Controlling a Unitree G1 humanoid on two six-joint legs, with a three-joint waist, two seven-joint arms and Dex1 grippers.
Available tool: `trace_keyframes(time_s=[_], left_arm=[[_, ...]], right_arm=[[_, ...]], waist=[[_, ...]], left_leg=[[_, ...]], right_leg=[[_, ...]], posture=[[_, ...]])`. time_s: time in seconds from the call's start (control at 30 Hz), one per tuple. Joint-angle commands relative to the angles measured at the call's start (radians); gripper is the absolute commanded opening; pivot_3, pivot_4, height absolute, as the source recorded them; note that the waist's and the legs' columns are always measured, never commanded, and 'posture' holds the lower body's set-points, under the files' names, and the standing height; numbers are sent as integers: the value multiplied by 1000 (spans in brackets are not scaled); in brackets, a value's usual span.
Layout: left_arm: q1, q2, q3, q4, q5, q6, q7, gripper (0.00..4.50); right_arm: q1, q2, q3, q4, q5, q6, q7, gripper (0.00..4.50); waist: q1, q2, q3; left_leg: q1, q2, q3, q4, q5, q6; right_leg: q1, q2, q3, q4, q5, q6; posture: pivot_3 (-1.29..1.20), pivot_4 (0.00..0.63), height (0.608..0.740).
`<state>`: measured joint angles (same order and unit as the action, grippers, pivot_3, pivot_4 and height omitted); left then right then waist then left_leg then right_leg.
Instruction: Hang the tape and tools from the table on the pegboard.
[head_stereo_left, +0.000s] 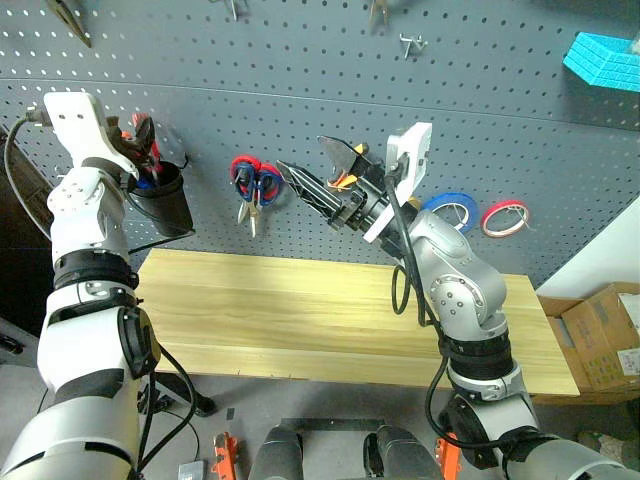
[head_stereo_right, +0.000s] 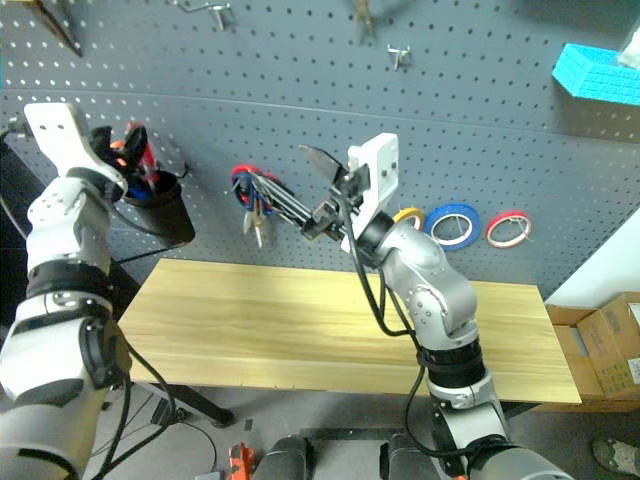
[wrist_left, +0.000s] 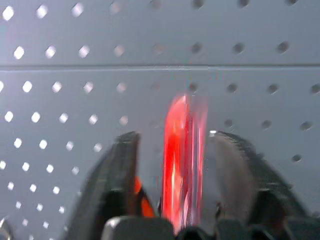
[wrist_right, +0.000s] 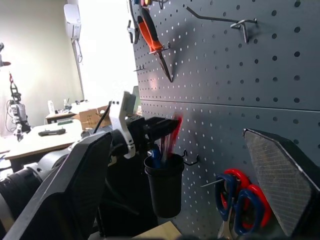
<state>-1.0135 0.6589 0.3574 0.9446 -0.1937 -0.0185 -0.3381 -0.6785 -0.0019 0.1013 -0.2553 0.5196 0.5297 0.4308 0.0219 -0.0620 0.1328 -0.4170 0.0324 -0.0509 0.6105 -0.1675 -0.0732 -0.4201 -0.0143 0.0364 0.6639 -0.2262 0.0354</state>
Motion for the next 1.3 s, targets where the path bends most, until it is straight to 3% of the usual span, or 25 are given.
trace_keyframes(time_s=[0.03,0.1,0.23,0.4,0.57,0.77,0.83,1.03,1.17,1.3], left_arm=[[12,0,23,-101,-31,12,24,3917],[28,-2,24,-132,-38,24,33,4474],[56,-20,17,-252,-56,82,57,4474],[73,-83,-3,-539,-127,254,73,4474],[104,-196,-50,-821,-203,451,118,4474],[265,-366,-167,-1107,-260,600,158,4474],[361,-416,-207,-1167,-264,630,173,4474],[674,-449,-249,-1168,-167,599,212,4474],[791,-444,-198,-1097,-132,559,236,4474],[839,-411,-191,-1066,-89,519,222,4474]], right_arm=[[3,-7,-3,-40,-1,-19,-1,4500],[3,-9,-4,-39,-3,-19,1,4500],[7,-22,-1,-41,-13,-25,6,4500],[29,-73,-24,-108,-6,-1,7,4500],[85,-169,-24,-214,-37,42,-26,4500],[280,-274,-10,-299,-202,20,-120,4500],[371,-283,-19,-305,-265,16,-175,4500],[597,-260,-58,-210,-451,-78,-346,4500],[671,-229,-94,-96,-555,-159,-467,4500],[705,-208,-134,-42,-562,-190,-487,4500]], waist=[[0,0,-1],[1,0,-2],[2,-1,-6],[4,-5,-10],[3,-4,-25],[-2,4,-40],[-9,9,-52],[-44,21,-68],[-54,23,-71],[-57,26,-74]], left_leg=[[0,0,0,0,0,0],[0,0,0,0,0,0],[0,0,0,1,0,0],[0,0,0,1,0,1],[0,0,1,2,0,1],[13,-1,3,1,0,1],[17,-1,4,0,0,1],[23,-1,8,0,0,2],[23,-1,7,0,0,2],[24,-2,7,1,-4,-4]], right_leg=[[0,0,0,0,0,0],[0,0,0,0,0,0],[0,0,0,0,1,1],[1,0,1,0,1,2],[2,0,2,-1,2,2],[15,0,4,-5,-2,6],[17,0,6,-5,-4,0],[19,1,11,-4,-5,0],[19,1,10,-4,-5,-1],[17,0,10,-10,-5,-1]], posture=[[120,31,740],[121,30,740],[126,21,740],[125,13,740],[112,4,740],[76,0,740],[67,0,740],[34,0,740],[29,0,740],[25,0,740]])
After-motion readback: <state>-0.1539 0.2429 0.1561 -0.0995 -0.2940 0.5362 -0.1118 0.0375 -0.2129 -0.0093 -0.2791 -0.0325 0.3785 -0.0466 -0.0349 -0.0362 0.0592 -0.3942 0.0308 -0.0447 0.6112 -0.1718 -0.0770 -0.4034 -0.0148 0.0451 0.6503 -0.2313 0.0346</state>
